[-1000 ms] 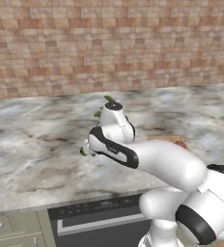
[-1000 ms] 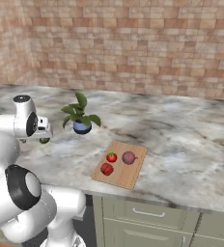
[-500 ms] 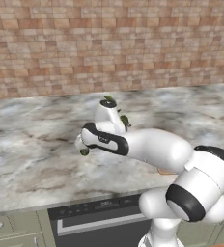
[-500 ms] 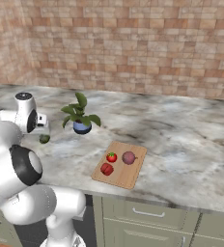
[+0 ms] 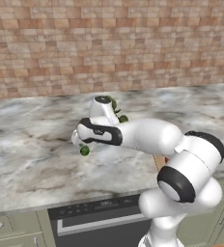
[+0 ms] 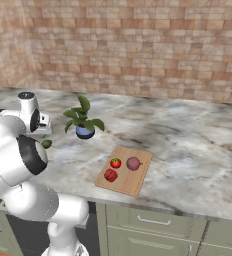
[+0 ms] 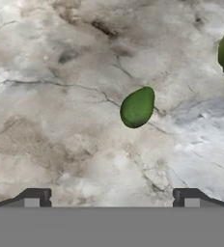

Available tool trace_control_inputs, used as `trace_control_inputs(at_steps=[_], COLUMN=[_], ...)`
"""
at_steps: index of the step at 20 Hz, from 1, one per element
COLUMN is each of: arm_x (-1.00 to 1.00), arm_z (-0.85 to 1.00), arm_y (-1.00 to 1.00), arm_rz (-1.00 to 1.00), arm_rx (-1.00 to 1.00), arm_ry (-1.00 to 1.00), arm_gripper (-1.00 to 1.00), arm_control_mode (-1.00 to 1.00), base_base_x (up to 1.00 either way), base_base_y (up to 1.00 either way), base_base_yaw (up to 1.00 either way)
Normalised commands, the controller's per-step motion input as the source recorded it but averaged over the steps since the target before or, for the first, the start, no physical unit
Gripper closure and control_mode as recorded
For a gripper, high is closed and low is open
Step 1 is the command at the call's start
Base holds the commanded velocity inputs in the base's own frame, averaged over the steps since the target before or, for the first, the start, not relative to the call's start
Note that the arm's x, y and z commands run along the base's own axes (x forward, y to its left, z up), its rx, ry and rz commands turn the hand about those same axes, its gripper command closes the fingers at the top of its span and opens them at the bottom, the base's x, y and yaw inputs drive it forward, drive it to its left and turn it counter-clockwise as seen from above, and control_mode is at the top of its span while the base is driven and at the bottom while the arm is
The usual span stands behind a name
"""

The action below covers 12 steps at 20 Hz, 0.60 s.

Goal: Place the avocado, onion, tomato, and bell pepper on the cutting board.

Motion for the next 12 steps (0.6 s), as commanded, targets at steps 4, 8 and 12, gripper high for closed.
trace_control_inputs(at_steps=[4,8,12], arm_x=[0.21,0.31,0.29], arm_z=[0.00,-0.04,-0.06], arm_y=[0.00,0.03,0.00], arm_rz=[-0.01,-0.01,0.00], arm_rx=[-0.01,-0.04,-0.05], arm_ry=[0.00,0.01,0.00], arm_gripper=[-1.00,-1.00,-1.00], arm_control_mode=[-1.00,-1.00,-1.00], base_base_x=[0.00,0.00,0.00], base_base_y=[0.00,0.00,0.00], base_base_yaw=[0.00,0.00,0.00])
